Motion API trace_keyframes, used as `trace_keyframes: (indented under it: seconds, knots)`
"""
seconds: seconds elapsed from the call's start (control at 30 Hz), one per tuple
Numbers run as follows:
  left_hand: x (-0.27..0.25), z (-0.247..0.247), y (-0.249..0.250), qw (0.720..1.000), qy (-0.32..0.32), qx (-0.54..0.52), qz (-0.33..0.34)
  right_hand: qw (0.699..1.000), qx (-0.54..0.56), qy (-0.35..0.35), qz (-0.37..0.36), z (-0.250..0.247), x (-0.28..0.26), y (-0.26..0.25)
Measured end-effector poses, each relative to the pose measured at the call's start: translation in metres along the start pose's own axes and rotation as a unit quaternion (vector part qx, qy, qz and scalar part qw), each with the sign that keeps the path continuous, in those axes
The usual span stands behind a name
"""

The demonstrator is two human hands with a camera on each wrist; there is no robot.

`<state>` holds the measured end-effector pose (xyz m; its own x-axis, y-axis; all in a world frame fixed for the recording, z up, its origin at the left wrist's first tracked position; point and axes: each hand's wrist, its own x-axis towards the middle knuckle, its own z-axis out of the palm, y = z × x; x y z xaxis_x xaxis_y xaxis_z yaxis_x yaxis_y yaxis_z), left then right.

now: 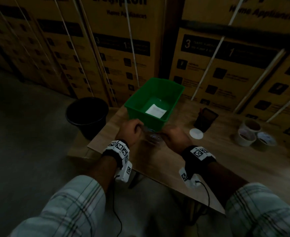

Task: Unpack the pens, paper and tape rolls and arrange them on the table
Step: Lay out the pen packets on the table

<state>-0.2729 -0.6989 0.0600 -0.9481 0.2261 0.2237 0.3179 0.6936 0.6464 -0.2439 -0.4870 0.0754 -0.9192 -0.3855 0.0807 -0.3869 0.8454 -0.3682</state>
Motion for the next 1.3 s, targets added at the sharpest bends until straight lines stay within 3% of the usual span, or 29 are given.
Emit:
trace_keyframes:
  seconds: [0.17,0.27,0.33,0.47,0.63,0.77,0.87,0.93,1.0,1.13,1.3]
  knots:
    - [-0.017,0.01,-0.016,0.995,-0.089,0.034,-0.041,0.997,-0.068,-0.037,-0.025,0.034,-0.011,-0.001]
    - [-0.025,0.018,-0.022,0.983,-0.171,0.06,-0.039,0.998,-0.03,-0.021,-0.044,0.055,-0.025,0.003]
    - [-0.027,0.024,-0.022,0.973,-0.208,0.088,-0.048,0.998,-0.03,-0.049,-0.027,0.064,-0.031,0.004]
    - [-0.03,0.04,-0.023,0.935,-0.291,0.194,-0.05,0.986,-0.074,-0.149,0.022,0.083,-0.035,0.007]
    - [-0.032,0.05,-0.03,0.887,-0.376,0.263,-0.046,0.974,-0.088,-0.201,0.047,0.096,-0.041,0.01]
    - [-0.037,0.053,-0.034,0.882,-0.369,0.293,-0.017,0.973,-0.071,-0.211,0.062,0.101,-0.042,0.007]
    - [-0.041,0.059,-0.032,0.908,-0.316,0.273,0.024,0.98,-0.056,-0.183,0.06,0.105,-0.04,0.004]
    - [-0.046,0.064,-0.029,0.918,-0.315,0.24,0.024,0.982,-0.042,-0.176,0.061,0.107,-0.041,0.002]
    - [-0.05,0.069,-0.027,0.917,-0.331,0.224,-0.006,0.981,-0.018,-0.18,0.067,0.108,-0.045,-0.002]
    - [-0.054,0.073,-0.027,0.907,-0.338,0.251,0.021,0.989,-0.016,-0.144,0.041,0.107,-0.053,-0.008]
    - [-0.055,0.079,0.0,0.91,-0.335,0.236,0.058,0.983,-0.019,-0.137,0.117,0.082,-0.081,0.005]
